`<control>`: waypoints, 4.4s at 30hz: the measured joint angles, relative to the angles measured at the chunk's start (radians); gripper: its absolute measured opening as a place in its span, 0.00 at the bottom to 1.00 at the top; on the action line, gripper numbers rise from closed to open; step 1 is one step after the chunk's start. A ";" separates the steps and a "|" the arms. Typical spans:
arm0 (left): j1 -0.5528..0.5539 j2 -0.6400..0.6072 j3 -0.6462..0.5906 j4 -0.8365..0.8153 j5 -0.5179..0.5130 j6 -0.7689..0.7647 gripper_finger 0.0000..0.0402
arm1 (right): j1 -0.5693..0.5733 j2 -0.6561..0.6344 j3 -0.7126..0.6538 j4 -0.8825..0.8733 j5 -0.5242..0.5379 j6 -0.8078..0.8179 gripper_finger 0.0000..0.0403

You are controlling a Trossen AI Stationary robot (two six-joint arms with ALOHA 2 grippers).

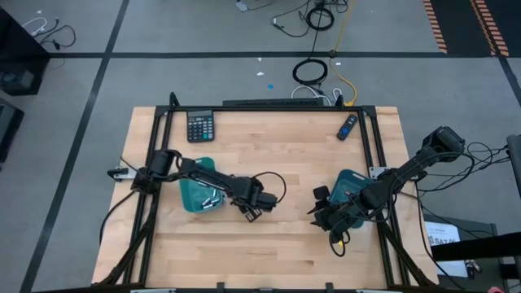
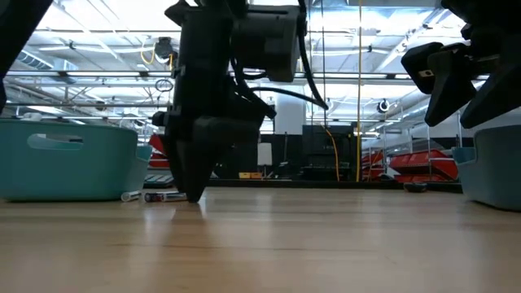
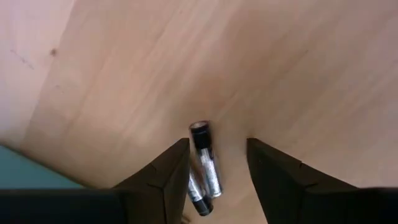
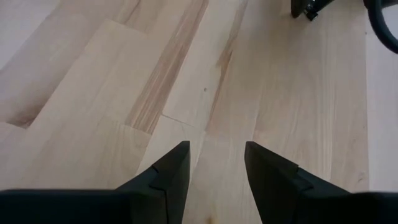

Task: Sort batteries
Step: Put the white battery into the left blue bin, then put the right white battery into the left blue bin

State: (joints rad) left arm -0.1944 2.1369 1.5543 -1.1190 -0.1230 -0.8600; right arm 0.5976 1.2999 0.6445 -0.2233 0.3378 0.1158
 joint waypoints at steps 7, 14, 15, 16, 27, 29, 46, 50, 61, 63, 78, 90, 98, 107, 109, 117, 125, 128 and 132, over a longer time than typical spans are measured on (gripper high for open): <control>-0.001 0.002 0.001 0.002 -0.003 0.005 0.41 | 0.000 0.000 0.000 0.001 0.000 -0.002 0.36; -0.010 0.002 0.001 0.010 0.025 0.045 0.40 | 0.000 0.000 0.000 0.001 0.000 -0.004 0.36; -0.012 0.002 0.001 0.012 0.027 0.058 0.38 | 0.000 0.000 0.000 0.001 0.000 -0.004 0.36; -0.013 0.002 0.001 0.014 0.031 0.068 0.36 | 0.000 0.000 0.000 0.001 0.000 -0.004 0.36; -0.030 0.003 0.000 0.182 0.068 0.309 0.10 | 0.000 0.000 0.000 0.001 0.000 0.003 0.36; -0.038 0.002 0.000 0.188 0.062 0.331 0.05 | 0.000 0.000 0.000 0.001 0.000 0.003 0.36; -0.055 -0.070 0.217 -0.232 -0.152 0.237 0.04 | 0.000 0.000 0.001 -0.006 -0.001 0.012 0.36; -0.046 -0.116 0.198 -0.461 -0.096 0.128 0.04 | 0.000 0.000 0.002 -0.026 -0.002 0.020 0.36; -0.050 -0.261 0.040 -0.456 -0.035 -0.021 0.21 | 0.000 0.000 0.002 -0.036 -0.001 0.026 0.36; -0.050 -0.270 0.024 -0.455 -0.046 -0.028 0.25 | 0.000 0.000 0.002 -0.039 -0.004 0.026 0.36; -0.007 -0.184 0.038 -0.081 -0.086 -0.022 0.38 | 0.000 0.000 0.002 -0.012 -0.004 0.013 0.36; -0.009 -0.066 0.037 -0.116 -0.008 -0.078 0.38 | 0.000 0.000 0.001 -0.014 -0.004 0.014 0.36; -0.009 -0.065 -0.046 -0.109 0.017 -0.094 0.38 | 0.000 0.000 0.001 -0.014 -0.004 0.014 0.36; -0.005 -0.065 -0.120 0.032 0.042 -0.024 0.38 | 0.000 0.000 0.001 -0.014 -0.005 0.014 0.36; -0.002 -0.067 -0.132 0.049 0.044 -0.022 0.38 | 0.000 0.000 0.001 -0.014 -0.005 0.014 0.36; -0.009 -0.071 -0.169 0.135 0.035 0.140 0.07 | 0.000 0.000 0.001 -0.014 -0.005 0.014 0.36; -0.012 -0.071 -0.040 -0.124 -0.053 0.132 0.04 | 0.000 0.000 0.000 -0.014 -0.005 0.013 0.36; -0.016 -0.112 0.034 -0.257 -0.102 0.103 0.04 | 0.000 0.000 0.000 -0.017 -0.005 0.013 0.36; -0.016 -0.157 0.069 -0.430 -0.094 0.026 0.04 | 0.000 0.000 0.000 -0.026 -0.005 0.016 0.36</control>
State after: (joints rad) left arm -0.2104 1.9803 1.6234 -1.5490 -0.2169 -0.8345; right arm 0.5976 1.3003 0.6448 -0.2497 0.3332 0.1315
